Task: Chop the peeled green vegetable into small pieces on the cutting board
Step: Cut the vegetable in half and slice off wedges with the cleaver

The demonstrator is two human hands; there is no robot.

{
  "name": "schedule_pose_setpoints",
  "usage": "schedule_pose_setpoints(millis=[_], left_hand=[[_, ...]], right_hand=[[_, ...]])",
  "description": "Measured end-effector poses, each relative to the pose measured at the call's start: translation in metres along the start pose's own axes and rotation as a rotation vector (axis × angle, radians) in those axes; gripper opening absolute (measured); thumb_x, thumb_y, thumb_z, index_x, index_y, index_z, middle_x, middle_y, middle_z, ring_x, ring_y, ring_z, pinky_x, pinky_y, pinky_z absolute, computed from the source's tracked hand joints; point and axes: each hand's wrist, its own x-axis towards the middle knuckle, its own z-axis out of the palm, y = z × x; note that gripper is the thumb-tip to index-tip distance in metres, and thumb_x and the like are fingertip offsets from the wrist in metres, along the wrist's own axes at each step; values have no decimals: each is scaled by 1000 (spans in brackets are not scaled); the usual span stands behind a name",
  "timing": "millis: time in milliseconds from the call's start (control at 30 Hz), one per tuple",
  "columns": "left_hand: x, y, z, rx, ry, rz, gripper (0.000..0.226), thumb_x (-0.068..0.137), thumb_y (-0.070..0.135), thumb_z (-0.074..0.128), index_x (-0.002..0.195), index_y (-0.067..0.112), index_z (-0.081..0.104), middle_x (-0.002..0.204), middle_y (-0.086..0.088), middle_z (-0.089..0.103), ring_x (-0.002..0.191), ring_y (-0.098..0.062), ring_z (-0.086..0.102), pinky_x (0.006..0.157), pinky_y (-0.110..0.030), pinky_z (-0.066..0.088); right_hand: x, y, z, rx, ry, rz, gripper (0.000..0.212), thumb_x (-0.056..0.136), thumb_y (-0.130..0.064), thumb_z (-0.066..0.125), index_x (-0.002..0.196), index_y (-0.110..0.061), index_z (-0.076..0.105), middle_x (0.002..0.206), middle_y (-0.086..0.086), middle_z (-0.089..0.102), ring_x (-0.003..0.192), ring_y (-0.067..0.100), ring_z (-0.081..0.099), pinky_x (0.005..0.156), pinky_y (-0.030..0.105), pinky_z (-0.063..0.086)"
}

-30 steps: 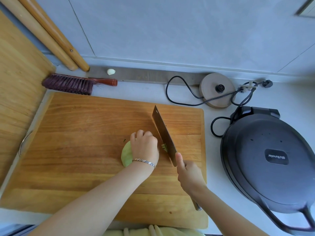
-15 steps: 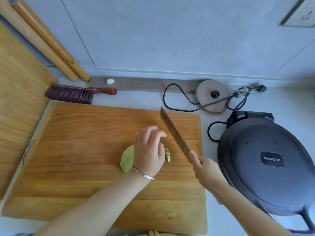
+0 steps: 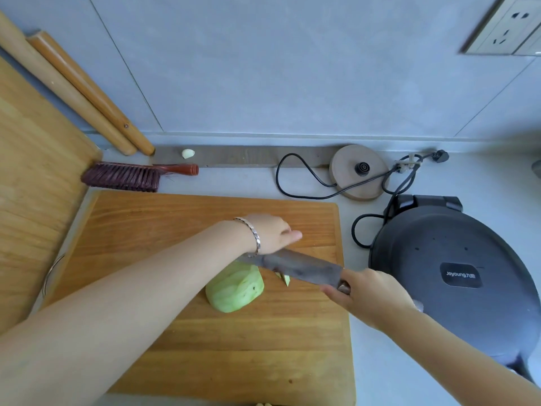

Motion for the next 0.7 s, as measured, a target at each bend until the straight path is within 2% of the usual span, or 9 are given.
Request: schedule_pose_setpoints(millis=[67,167,233,267,333,400,433,533,700], left_hand=[[-9,-8,-8,-85,245,1,41,96,41,33,122,18,55,128,0,56,115,-18,52,99,-35,41],[-39,-22,4,-267,695,4,30,94,22,44,120,13,56,124,-1,57,115,-15,52,98,-24,36],[-56,-37,31,-365,901,-90,29,91,18,49,119,11,54,123,-3,56,114,-16,52,97,-23,39],[-62,-44,47,-416,881,-148,33,90,22,51,122,13,52,127,-2,53,116,-15,51,97,-26,41],[-70,-52,78,-466,609,-218,56,84,39,57,134,22,38,142,2,37,129,-14,38,104,-32,36],[-73,-57,103,-301,320,-205,85,73,54,63,142,33,17,153,7,12,140,-16,17,112,-40,26],[-73,-57,112,-218,255,-195,93,69,57,65,142,38,11,154,9,3,141,-18,11,112,-42,26],[-67,-57,132,-173,285,-228,91,70,52,66,141,43,9,154,9,1,141,-23,10,108,-42,32],[-58,-51,143,-345,426,-272,83,72,37,70,139,39,22,153,9,9,138,-26,13,104,-38,35]], right_hand=[[-4,3,0,196,-13,95,57,87,-66,35,73,-13,51,59,-5,47,53,13,45,50,24,36],[-7,-2,0,573,-37,219,57,88,-63,35,62,-12,33,56,0,36,48,14,30,48,24,28],[-7,-11,0,818,-74,308,58,89,-63,34,63,-11,37,52,0,36,42,14,30,45,24,30],[-6,-16,0,923,-102,347,59,89,-64,33,62,-11,39,49,-1,36,38,13,30,42,23,30],[-6,-26,2,1081,-156,404,59,89,-65,31,63,-14,41,45,-4,34,35,12,29,41,23,29],[-7,-37,3,1185,-191,442,58,90,-65,31,65,-14,41,45,-4,34,36,12,28,41,23,29],[-8,-42,4,1211,-202,450,58,90,-65,31,66,-14,41,45,-4,34,36,13,28,41,22,29],[-12,-52,6,1204,-215,439,57,90,-65,31,65,-14,40,45,-3,33,36,12,28,41,21,29],[-18,-57,10,1167,-231,403,58,91,-64,30,63,-14,39,45,-3,34,36,12,28,41,22,29]])
